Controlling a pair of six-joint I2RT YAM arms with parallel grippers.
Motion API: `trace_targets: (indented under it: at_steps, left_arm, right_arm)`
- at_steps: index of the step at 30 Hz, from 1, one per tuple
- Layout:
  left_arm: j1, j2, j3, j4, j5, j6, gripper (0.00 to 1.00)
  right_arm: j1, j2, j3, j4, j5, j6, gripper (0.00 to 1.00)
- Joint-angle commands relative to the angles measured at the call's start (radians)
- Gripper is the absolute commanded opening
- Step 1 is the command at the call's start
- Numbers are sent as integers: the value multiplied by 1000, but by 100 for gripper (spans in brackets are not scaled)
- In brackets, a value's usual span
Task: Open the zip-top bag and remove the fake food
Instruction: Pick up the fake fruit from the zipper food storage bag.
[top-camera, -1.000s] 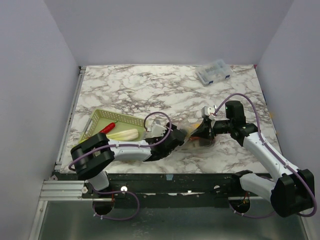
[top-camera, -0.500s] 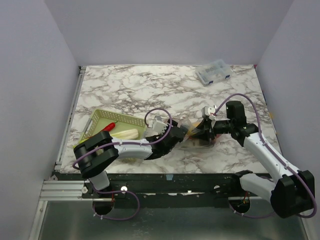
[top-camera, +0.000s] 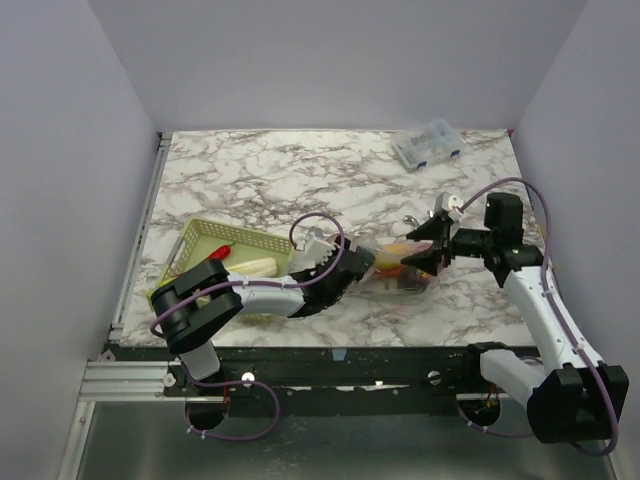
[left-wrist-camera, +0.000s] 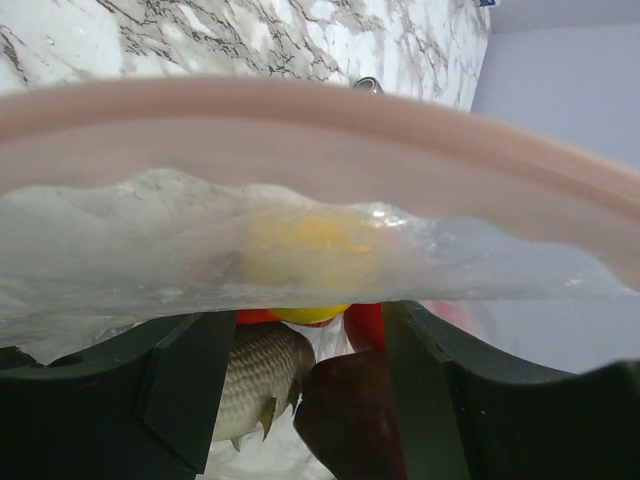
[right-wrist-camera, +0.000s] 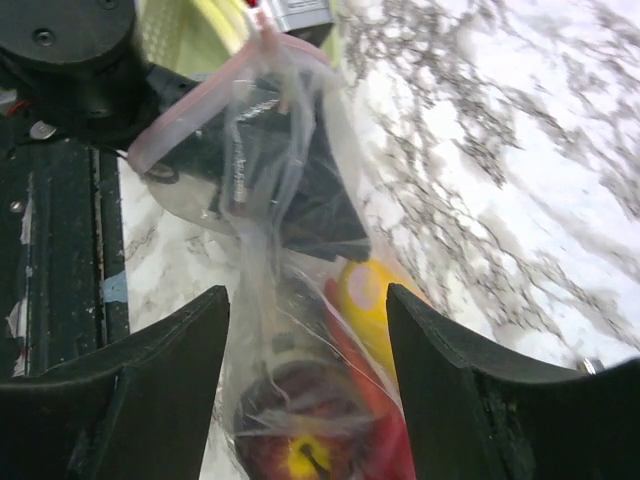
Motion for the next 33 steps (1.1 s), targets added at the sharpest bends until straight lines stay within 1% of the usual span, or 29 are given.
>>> trace_targets:
  at_steps: [1, 3, 5, 8, 9, 10, 12, 13, 14, 16, 19, 23, 27, 33]
  left_arm:
    - [6, 8, -9, 36, 23, 62, 61]
    - [7, 10, -9, 44, 27, 70, 61]
    - [8, 14, -10, 59, 34, 76, 61]
    - [9, 19, -9, 70, 41, 91, 61]
    - [9, 18, -8, 71, 43, 98, 61]
    - [9, 19, -7, 77, 46, 106, 61]
    - [10, 22, -5, 87, 51, 122, 62]
    - [9, 25, -3, 88, 52, 126, 62]
    - [9, 28, 1, 91, 56, 131, 62]
    - [11, 35, 7, 94, 61, 139, 63]
    - [11, 46, 16, 99, 70, 152, 63]
    - [12, 56, 26, 93, 81, 157, 65]
    - [15, 64, 32, 88, 84, 156, 67]
    - [23, 70, 46, 88, 89, 161, 69]
  right_arm:
    - [-105, -18, 30, 103, -21, 193, 70]
    - [-131, -10, 13, 182, 29, 291, 76]
    - [-133, 3, -14, 267, 143, 390, 79]
    - [-133, 39, -53, 392, 355, 510, 79]
    - [-133, 55, -61, 417, 429, 538, 76]
    - [-133, 73, -66, 447, 480, 549, 69]
    - [-129, 127, -59, 451, 547, 546, 51]
    - [-121, 164, -44, 437, 581, 542, 44]
    - [-106, 193, -26, 416, 609, 521, 41]
    - [-70, 261, -3, 369, 658, 486, 37]
    - [9, 342, 27, 326, 724, 438, 36]
    - [37, 417, 67, 263, 725, 399, 36]
    - [53, 469, 89, 185, 663, 336, 36]
    - [65, 498, 118, 85, 553, 254, 35]
